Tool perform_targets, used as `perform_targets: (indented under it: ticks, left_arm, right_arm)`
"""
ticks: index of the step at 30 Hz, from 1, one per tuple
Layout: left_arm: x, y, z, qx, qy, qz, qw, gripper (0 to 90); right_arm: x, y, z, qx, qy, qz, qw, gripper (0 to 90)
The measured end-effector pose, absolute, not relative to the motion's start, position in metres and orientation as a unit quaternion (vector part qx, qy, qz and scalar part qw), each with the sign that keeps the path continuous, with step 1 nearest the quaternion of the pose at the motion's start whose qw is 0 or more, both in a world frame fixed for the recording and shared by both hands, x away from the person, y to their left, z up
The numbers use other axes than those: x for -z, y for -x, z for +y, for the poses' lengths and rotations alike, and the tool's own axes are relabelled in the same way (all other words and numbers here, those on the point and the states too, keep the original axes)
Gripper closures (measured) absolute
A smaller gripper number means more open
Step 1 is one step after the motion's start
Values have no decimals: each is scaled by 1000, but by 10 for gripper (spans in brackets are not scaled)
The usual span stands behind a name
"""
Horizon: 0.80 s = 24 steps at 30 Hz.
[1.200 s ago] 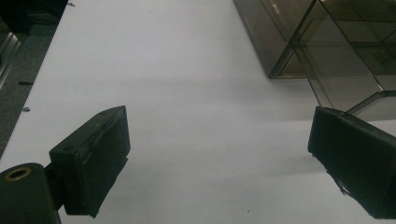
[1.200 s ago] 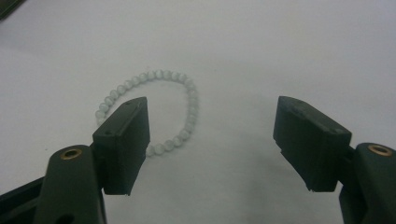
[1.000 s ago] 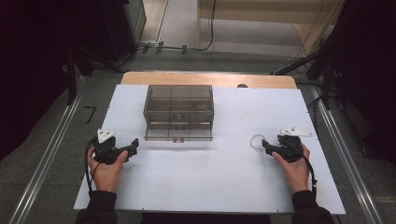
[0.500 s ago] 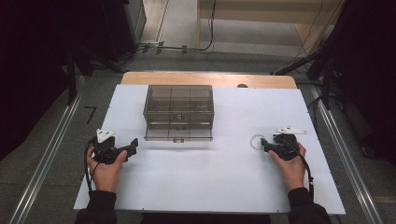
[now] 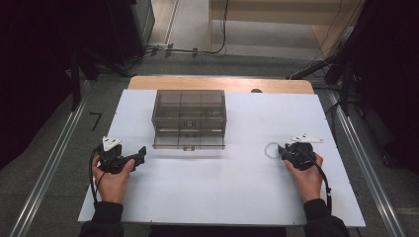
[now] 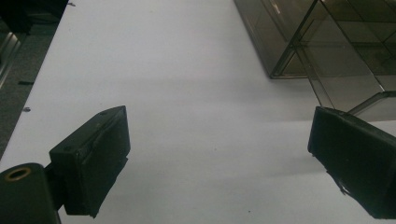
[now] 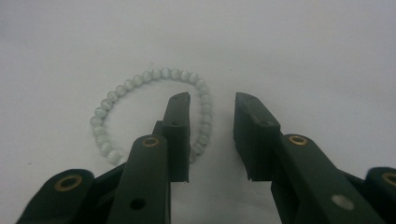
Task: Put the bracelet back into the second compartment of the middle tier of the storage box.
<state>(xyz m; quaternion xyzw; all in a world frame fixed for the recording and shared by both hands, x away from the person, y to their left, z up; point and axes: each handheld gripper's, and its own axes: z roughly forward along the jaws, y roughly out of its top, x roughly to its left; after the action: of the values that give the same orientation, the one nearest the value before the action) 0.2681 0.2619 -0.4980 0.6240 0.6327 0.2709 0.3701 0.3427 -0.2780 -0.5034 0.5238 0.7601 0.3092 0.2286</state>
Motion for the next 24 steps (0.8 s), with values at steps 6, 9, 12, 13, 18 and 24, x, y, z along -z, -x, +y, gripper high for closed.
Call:
perform_targets:
  ticks: [6, 9, 12, 13, 18, 24]
  left_arm:
    - [498, -268, 262, -270, -624, 633, 370, 57]
    - [498, -268, 261, -270, -624, 633, 370, 57]
    - [498, -268, 261, -270, -625, 633, 370, 57]
    - [498, -268, 261, -270, -624, 633, 370, 57]
    - [498, -268, 261, -270, -624, 633, 370, 57]
    - [498, -268, 261, -269, -625, 633, 369, 57]
  right_arm:
    - [504, -342, -278, -311, -528, 757, 226, 705]
    - [504, -342, -278, -312, -531, 755, 225, 760]
    - [504, -342, -279, -313, -532, 755, 222, 817]
    - [504, -342, -279, -314, -533, 754, 221, 824]
    - [504, -342, -279, -316, -533, 754, 218, 835]
    - [503, -343, -280, -317, -539, 751, 213, 841]
